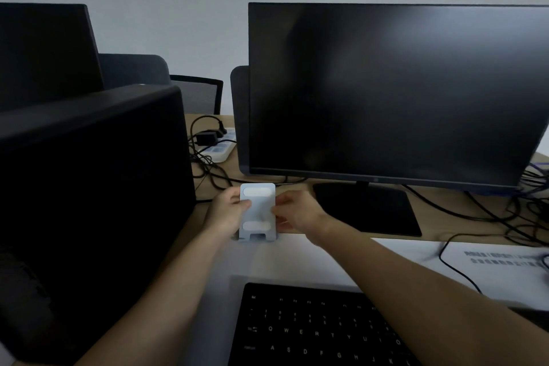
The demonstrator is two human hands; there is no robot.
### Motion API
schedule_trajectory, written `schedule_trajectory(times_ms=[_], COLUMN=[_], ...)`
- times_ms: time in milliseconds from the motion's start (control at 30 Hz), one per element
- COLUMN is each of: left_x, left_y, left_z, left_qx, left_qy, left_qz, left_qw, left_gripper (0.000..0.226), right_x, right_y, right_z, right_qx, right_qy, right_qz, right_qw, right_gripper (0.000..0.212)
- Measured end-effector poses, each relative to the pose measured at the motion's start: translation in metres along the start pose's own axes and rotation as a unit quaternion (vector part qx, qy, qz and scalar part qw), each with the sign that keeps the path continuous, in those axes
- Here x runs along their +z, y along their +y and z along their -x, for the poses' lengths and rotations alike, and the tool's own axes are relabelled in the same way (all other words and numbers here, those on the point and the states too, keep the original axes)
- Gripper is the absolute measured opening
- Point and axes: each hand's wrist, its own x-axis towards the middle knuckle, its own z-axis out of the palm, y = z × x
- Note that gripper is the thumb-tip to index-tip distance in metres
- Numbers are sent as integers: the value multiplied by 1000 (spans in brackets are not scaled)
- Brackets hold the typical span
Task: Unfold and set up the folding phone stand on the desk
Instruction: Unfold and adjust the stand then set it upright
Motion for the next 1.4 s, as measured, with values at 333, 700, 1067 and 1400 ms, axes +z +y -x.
schedule_trajectory(times_ms=[333, 700, 1067, 1400], left_x=[-6, -16, -16, -24], left_y=[-1, -8, -17, -18], left_z=[-6, 5, 26, 25], left_qx=[12, 55, 22, 20], left_qy=[8, 18, 51, 62], left_qz=[17, 0, 12, -13], left_qw=[1000, 998, 998, 998], left_gripper=[25, 27, 20, 25], right_x=[13, 9, 20, 32], right_y=[-3, -3, 3, 4], right_z=[-8, 1, 10, -1], right_qx=[2, -56, -66, -67], right_qy=[31, 11, -3, 7], right_qz=[-11, 8, 68, 87], right_qw=[999, 998, 995, 994], right_gripper=[22, 17, 21, 18])
